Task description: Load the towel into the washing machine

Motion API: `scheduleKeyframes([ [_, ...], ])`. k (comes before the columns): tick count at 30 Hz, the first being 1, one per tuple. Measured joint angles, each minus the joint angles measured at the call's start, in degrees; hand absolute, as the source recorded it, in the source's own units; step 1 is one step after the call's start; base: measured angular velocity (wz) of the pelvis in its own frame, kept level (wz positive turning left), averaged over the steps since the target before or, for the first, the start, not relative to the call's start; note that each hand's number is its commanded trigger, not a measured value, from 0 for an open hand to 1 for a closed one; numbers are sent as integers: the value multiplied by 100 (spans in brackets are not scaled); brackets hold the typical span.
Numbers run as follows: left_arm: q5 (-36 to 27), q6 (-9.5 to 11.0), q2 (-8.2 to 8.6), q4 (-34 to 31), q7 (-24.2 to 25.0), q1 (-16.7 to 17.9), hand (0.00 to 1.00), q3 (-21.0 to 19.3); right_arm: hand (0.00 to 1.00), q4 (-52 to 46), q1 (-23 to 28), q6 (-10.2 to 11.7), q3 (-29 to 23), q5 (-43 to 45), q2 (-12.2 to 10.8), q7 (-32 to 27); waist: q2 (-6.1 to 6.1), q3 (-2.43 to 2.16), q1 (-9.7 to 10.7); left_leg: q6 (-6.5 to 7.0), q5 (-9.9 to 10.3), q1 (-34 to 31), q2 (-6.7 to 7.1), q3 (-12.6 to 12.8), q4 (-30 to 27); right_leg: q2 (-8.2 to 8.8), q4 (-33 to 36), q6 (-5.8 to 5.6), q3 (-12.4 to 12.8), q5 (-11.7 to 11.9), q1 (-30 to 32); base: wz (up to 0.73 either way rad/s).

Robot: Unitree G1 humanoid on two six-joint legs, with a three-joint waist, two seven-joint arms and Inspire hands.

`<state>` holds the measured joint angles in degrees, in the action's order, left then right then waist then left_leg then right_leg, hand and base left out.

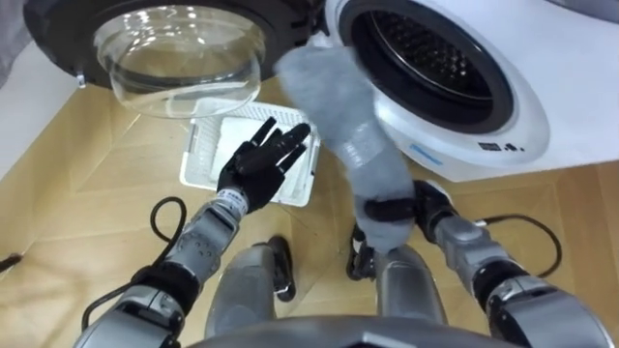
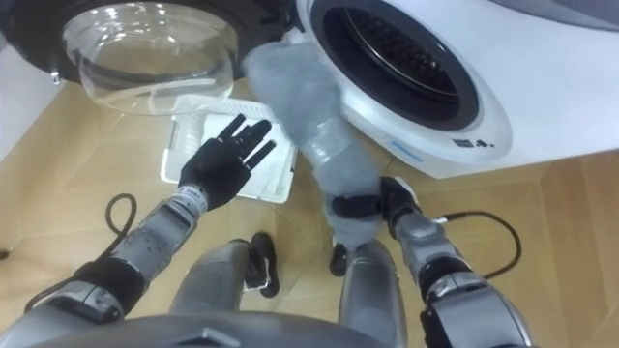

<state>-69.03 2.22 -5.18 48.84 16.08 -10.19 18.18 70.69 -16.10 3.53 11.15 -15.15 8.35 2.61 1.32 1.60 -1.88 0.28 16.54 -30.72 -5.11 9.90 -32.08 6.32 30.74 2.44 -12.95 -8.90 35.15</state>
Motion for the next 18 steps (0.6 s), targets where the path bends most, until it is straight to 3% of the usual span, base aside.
scheduleKeyframes([
  [5,-2,40,-5,-14,-221,-1,0,5,100,121,-115,-178,-80,-785,206,-162,-22,21,-4,3,-20,-5,17,0,37,48,0,-7,-40,-22,-5,5],
  [9,60,50,-13,-17,-326,-34,0,6,100,215,-241,-242,-114,-1186,286,-266,-32,135,-16,5,-21,-108,7,-23,1,65,-12,-5,-73,-26,52,3],
  [13,216,52,-31,-123,-474,-7,0,20,100,214,-333,-254,-117,-1376,312,-327,-41,144,-31,1,-32,-310,0,-74,-64,68,26,5,-111,-32,222,7],
  [18,274,57,-45,-399,-708,64,0,1,100,240,-502,-329,-229,-1731,402,-446,-42,142,-7,11,-41,-318,88,-77,-95,168,226,-3,-113,-141,305,8],
])
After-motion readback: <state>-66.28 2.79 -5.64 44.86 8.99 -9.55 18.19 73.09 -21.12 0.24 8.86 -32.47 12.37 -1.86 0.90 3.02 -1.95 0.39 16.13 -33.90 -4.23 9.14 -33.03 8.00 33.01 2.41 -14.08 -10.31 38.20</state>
